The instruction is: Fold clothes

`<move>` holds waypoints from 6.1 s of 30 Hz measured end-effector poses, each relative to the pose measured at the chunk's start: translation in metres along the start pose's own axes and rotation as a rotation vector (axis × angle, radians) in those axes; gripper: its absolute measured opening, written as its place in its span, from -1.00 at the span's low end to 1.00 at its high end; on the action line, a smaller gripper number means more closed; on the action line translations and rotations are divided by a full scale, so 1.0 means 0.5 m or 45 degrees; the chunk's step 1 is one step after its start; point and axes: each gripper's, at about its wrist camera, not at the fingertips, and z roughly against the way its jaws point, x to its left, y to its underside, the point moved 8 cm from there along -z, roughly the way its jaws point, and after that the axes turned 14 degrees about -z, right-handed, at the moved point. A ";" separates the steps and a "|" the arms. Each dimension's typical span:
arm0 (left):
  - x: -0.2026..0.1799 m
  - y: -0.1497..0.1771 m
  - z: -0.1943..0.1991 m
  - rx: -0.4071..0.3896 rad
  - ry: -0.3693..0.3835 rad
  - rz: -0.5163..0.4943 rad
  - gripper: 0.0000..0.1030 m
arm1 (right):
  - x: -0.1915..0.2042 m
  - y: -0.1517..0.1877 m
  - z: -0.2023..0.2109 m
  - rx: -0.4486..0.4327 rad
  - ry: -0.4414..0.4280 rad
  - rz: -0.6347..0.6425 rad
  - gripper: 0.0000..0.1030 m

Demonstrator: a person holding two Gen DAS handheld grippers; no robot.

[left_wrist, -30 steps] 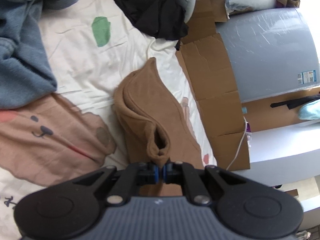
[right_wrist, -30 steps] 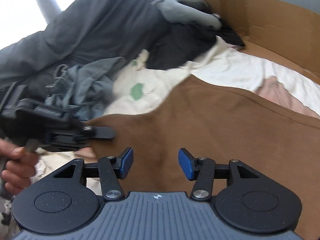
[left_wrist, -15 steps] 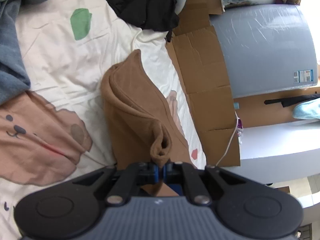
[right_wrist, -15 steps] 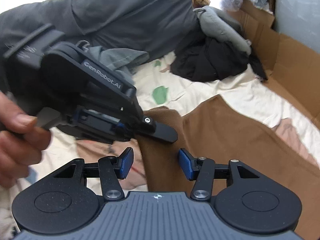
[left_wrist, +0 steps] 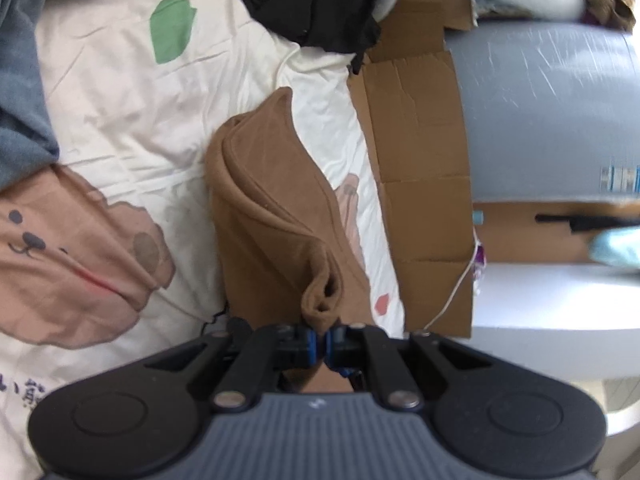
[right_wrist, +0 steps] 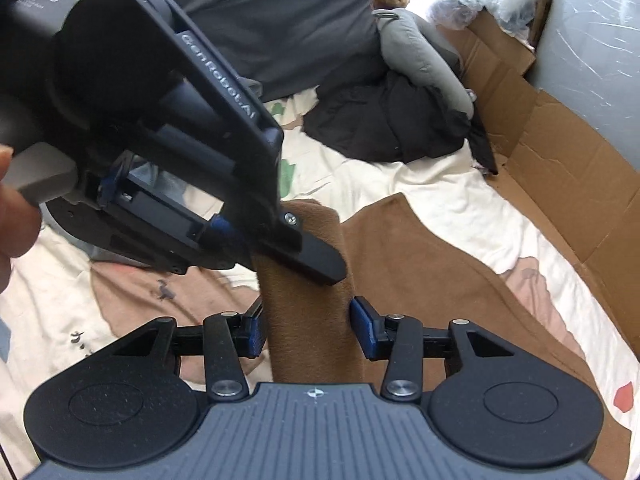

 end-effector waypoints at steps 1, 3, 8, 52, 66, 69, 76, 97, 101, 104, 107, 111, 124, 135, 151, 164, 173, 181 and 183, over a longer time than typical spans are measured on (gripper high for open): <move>-0.004 -0.003 -0.002 0.006 -0.003 -0.008 -0.92 | 0.002 -0.001 -0.002 0.002 0.004 0.014 -0.03; -0.013 -0.008 -0.006 0.026 -0.015 -0.020 -0.92 | 0.008 -0.002 -0.009 0.010 0.011 0.048 -0.04; -0.026 -0.016 -0.013 0.084 -0.060 -0.004 -0.92 | 0.009 -0.002 -0.022 0.050 0.048 0.083 -0.86; 0.025 -0.236 -0.086 0.097 -0.460 -0.199 0.42 | -0.098 0.006 0.003 0.039 -0.026 -0.308 -0.89; 0.126 -0.234 -0.232 0.251 -0.419 -0.220 -0.07 | -0.085 0.014 0.026 0.046 -0.051 -0.256 -0.89; 0.116 -0.233 -0.250 0.267 -0.383 -0.235 -0.65 | -0.082 0.020 0.031 0.034 -0.078 -0.262 -0.89; 0.045 -0.236 -0.244 0.247 -0.392 -0.365 -0.78 | -0.118 0.016 0.055 0.021 -0.149 -0.320 -0.89; -0.297 -0.156 -0.266 0.196 -0.489 -0.493 -0.81 | -0.271 0.059 0.262 -0.112 -0.060 -0.685 -0.89; -0.323 -0.135 -0.278 0.187 -0.485 -0.496 -0.81 | -0.300 0.083 0.291 -0.164 -0.042 -0.757 -0.90; -0.343 -0.120 -0.289 0.181 -0.469 -0.502 -0.81 | -0.323 0.104 0.309 -0.201 -0.030 -0.840 -0.90; -0.361 -0.107 -0.306 0.187 -0.456 -0.520 -0.81 | -0.341 0.124 0.323 -0.229 -0.041 -0.917 -0.90; -0.378 -0.091 -0.334 0.206 -0.459 -0.550 -0.81 | -0.359 0.142 0.332 -0.253 -0.033 -0.970 -0.92; -0.428 -0.017 -0.451 0.275 -0.366 -0.595 -0.81 | -0.439 0.222 0.339 -0.284 0.024 -1.153 -0.95; -0.451 0.073 -0.552 0.391 -0.355 -0.658 -0.80 | -0.488 0.320 0.360 -0.246 0.081 -1.291 -0.96; -0.468 0.183 -0.669 0.471 -0.344 -0.678 -0.79 | -0.558 0.456 0.368 -0.212 0.125 -1.415 -0.96; -0.448 0.237 -0.761 0.608 -0.369 -0.749 -0.76 | -0.577 0.535 0.336 -0.197 0.081 -1.373 -0.96; -0.427 0.247 -0.789 0.633 -0.327 -0.747 -0.74 | -0.605 0.560 0.342 -0.246 0.056 -1.371 -0.90; -0.434 0.257 -0.812 0.667 -0.394 -0.791 -0.73 | -0.621 0.601 0.332 -0.216 0.034 -1.508 -0.96; -0.433 0.259 -0.815 0.655 -0.413 -0.779 -0.73 | -0.624 0.608 0.332 -0.211 0.032 -1.537 -0.96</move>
